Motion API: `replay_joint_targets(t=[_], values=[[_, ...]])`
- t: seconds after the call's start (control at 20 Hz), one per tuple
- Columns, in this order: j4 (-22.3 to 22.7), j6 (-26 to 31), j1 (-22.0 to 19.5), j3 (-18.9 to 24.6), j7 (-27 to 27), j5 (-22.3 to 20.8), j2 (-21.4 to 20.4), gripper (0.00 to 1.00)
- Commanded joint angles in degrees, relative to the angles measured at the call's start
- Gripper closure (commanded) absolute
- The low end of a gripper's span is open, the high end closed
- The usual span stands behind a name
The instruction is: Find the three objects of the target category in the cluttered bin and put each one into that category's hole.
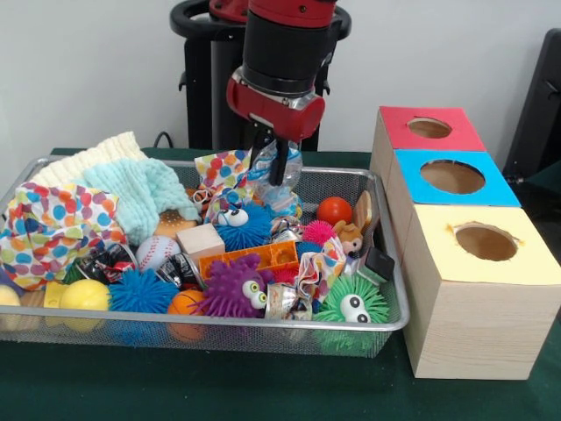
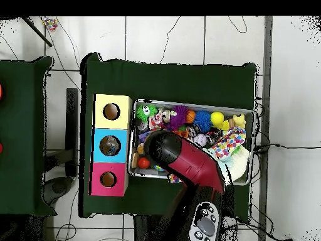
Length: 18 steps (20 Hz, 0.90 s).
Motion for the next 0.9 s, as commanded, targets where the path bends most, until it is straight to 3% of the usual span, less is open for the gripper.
replay_joint_targets(t=[0.05,0.35,0.9], values=[[8.65,0.94,3.10,2.11,17.12,2.94,-4.18,1.00],[12.00,-1.88,8.56,1.55,19.62,3.65,-4.75,1.00],[11.61,-1.84,17.07,1.73,24.53,6.48,-3.34,1.00]])
